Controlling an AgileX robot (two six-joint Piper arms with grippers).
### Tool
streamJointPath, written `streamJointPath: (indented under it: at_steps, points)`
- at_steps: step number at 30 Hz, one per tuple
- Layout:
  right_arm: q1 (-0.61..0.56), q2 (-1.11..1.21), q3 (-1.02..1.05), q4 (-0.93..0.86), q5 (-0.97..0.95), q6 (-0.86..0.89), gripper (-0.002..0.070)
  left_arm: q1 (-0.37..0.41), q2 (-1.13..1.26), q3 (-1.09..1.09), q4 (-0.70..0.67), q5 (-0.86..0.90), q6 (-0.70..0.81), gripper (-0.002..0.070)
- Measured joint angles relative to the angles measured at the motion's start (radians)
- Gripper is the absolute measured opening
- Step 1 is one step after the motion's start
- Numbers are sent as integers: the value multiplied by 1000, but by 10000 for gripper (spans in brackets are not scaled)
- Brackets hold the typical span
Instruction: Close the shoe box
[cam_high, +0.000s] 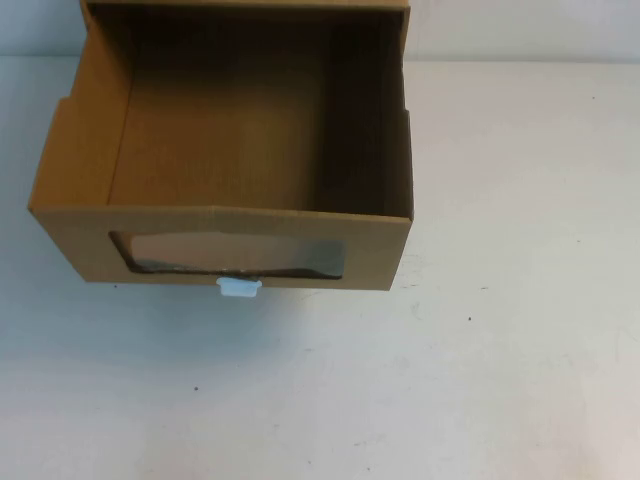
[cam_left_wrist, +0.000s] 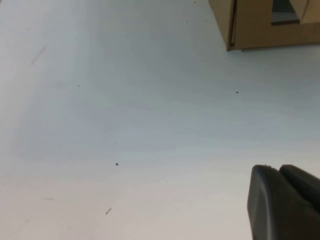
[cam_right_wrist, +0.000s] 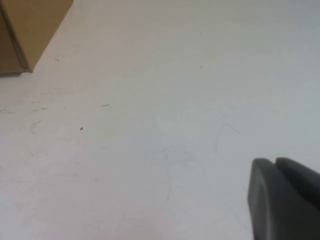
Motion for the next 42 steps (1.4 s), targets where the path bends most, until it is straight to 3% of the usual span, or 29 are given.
streamJointPath:
  at_steps: [42]
  points:
    - [0, 0, 0, 0, 0, 0, -13, 0, 0, 0, -11, -28, 0, -5]
